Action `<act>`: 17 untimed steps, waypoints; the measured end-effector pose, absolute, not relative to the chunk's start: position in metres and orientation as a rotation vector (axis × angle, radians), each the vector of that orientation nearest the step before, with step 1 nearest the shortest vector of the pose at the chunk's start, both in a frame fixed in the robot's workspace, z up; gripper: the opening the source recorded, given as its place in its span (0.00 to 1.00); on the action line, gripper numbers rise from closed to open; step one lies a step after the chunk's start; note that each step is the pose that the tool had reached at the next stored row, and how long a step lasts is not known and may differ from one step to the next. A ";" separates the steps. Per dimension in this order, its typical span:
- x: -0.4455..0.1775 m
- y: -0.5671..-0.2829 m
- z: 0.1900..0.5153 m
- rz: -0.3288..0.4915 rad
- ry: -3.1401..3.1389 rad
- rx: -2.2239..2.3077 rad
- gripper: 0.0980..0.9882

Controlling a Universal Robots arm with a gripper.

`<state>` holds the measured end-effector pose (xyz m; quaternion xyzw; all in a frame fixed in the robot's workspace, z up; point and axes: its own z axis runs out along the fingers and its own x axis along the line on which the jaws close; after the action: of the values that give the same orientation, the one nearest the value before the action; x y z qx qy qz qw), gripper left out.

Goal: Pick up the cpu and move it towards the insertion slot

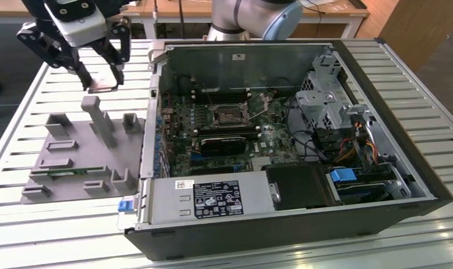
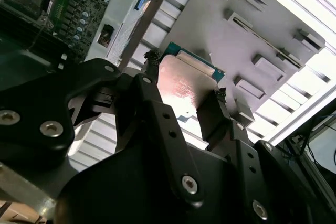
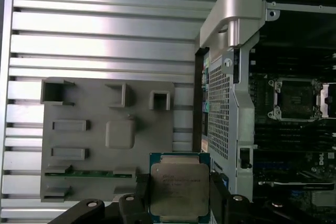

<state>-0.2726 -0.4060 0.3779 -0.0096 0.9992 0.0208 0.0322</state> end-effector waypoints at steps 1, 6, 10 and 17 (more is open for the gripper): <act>-0.269 -0.406 0.378 0.064 3.077 -0.029 0.49; -0.251 -0.406 0.378 0.064 3.079 -0.029 0.49; -0.235 -0.406 0.378 0.064 3.080 -0.029 0.49; -0.207 -0.406 0.378 0.064 3.083 -0.029 0.49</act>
<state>-0.2073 -0.4060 0.3779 -0.0095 0.9993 0.0208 0.0288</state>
